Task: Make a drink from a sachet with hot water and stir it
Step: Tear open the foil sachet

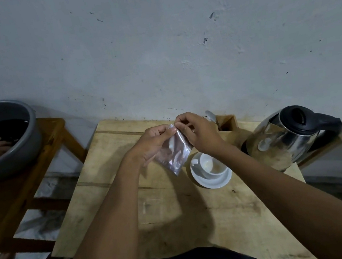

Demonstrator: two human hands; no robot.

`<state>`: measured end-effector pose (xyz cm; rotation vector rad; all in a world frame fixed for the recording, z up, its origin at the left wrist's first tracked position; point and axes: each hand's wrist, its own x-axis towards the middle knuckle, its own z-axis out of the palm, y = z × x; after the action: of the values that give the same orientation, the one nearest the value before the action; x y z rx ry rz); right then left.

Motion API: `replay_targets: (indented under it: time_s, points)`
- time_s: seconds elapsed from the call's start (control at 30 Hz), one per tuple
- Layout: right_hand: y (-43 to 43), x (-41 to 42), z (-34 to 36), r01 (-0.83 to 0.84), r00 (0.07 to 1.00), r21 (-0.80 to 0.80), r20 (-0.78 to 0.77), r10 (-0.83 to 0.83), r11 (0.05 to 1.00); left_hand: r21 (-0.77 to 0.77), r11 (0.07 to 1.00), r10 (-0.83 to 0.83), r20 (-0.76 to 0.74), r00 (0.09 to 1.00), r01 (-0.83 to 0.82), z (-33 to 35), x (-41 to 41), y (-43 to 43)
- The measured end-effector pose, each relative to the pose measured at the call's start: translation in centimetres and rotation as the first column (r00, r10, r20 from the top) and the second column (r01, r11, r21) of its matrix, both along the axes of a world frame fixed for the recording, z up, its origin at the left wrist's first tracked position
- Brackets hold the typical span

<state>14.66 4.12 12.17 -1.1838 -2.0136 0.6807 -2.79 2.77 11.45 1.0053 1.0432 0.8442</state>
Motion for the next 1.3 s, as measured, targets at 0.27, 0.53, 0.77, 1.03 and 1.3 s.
replay_targets:
  time_s: [0.27,0.53,0.77,1.03,1.3]
  points:
    - [-1.4,-2.5,-2.1,0.305,0.897,0.002,-0.336,-0.287,0.952,0.055,0.988,0.141,0.062,0.988,-0.145,0.0,1.8,-0.1]
    - [-1.7,-5.2,-1.4,0.557,0.677,-0.072,-0.538,-0.502,0.828,0.068,0.979,0.191,0.059,0.98,-0.195,1.5,3.7,0.3]
    - [-1.8,-5.5,-0.8,0.535,0.63,-0.189,-0.561,-0.537,0.824,0.105,0.971,0.22,-0.034,0.975,-0.215,1.5,3.6,0.6]
    - [-1.4,-1.9,1.7,0.228,0.873,-0.178,-0.397,-0.282,0.957,0.041,0.996,-0.081,-0.012,0.997,0.081,2.7,0.7,1.0]
    - [-0.4,0.7,2.1,-0.026,0.924,-0.452,-0.351,-0.151,0.892,0.058,0.994,-0.083,-0.21,0.974,0.097,3.2,0.6,0.8]
